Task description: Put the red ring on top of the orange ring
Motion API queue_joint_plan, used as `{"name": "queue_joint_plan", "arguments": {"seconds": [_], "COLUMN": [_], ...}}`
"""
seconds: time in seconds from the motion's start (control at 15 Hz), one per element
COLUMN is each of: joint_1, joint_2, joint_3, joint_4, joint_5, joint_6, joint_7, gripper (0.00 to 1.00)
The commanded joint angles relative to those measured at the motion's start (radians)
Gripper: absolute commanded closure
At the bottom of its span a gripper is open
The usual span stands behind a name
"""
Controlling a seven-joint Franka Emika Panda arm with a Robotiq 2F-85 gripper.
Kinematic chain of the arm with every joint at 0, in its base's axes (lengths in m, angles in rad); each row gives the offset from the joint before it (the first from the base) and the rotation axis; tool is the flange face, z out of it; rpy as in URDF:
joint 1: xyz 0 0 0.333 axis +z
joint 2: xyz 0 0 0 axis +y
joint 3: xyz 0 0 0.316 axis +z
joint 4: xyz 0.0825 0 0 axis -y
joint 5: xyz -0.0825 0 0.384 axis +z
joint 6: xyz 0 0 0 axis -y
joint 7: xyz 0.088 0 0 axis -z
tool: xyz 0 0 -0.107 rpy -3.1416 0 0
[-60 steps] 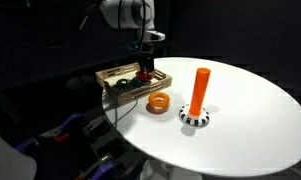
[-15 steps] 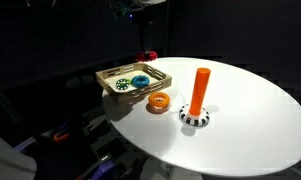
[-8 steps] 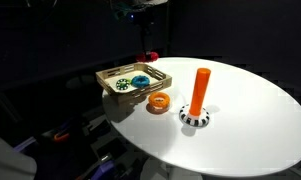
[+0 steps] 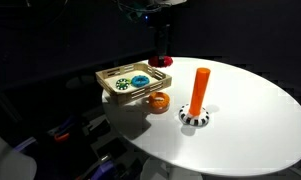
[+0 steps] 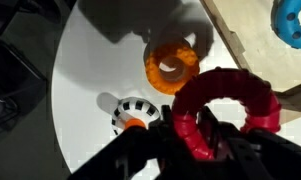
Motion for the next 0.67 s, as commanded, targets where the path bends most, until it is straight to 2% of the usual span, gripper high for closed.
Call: {"name": "queue_joint_plan", "arguments": {"seconds": [0.0,0.6], "joint_1": [-0.023,-0.033], "joint_2": [-0.001,0.052], "joint_3": [-0.006,-0.032], "joint_4": [-0.027,-0.118], "joint_5": [-0.017,-0.032], "joint_6": [0.010,0.091], "joint_7": [0.027,0.055], "gripper": [0.91,0.90]}}
